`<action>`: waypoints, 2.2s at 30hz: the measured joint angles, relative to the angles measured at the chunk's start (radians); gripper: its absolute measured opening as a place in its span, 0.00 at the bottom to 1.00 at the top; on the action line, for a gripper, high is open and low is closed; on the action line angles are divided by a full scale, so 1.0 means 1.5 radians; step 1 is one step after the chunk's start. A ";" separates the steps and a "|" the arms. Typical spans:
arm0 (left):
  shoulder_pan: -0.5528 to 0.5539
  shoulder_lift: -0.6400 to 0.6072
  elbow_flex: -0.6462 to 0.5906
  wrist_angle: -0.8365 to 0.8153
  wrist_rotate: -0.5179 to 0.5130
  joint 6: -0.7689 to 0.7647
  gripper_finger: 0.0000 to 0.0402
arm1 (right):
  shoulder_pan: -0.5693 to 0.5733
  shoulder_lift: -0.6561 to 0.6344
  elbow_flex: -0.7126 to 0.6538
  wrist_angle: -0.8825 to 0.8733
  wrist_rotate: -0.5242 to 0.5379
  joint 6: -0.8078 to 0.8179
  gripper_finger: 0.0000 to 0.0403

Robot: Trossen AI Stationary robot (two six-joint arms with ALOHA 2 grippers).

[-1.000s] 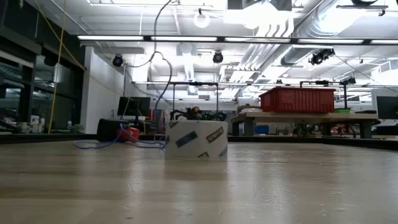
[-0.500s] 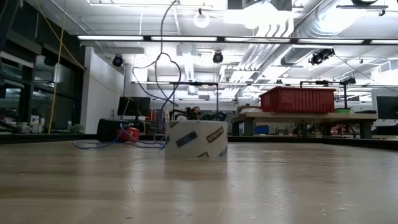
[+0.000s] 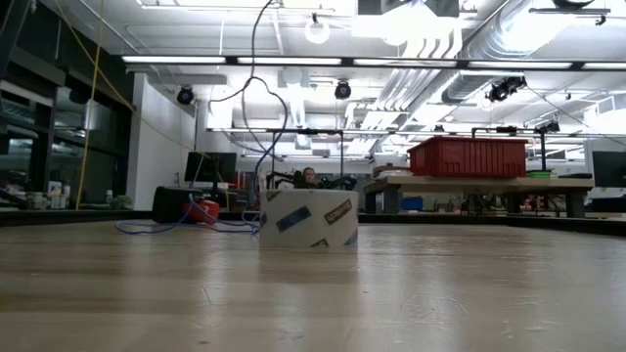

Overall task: Coil cords
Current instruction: Coil the blue wire on the spool

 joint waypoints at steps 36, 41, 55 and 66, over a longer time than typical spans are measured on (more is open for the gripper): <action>0.028 -0.027 0.001 0.008 -0.018 0.019 0.00 | 0.001 0.016 0.002 -0.079 0.115 0.017 0.39; 0.028 -0.030 0.001 0.007 -0.026 0.030 0.00 | 0.001 0.019 0.002 -0.097 0.115 0.033 0.39; 0.030 -0.029 0.001 0.000 -0.035 0.066 0.00 | 0.009 0.019 0.003 -0.113 0.110 0.028 0.38; 0.034 -0.029 0.001 -0.012 -0.035 0.076 0.00 | 0.009 0.019 0.003 -0.113 0.117 0.015 0.16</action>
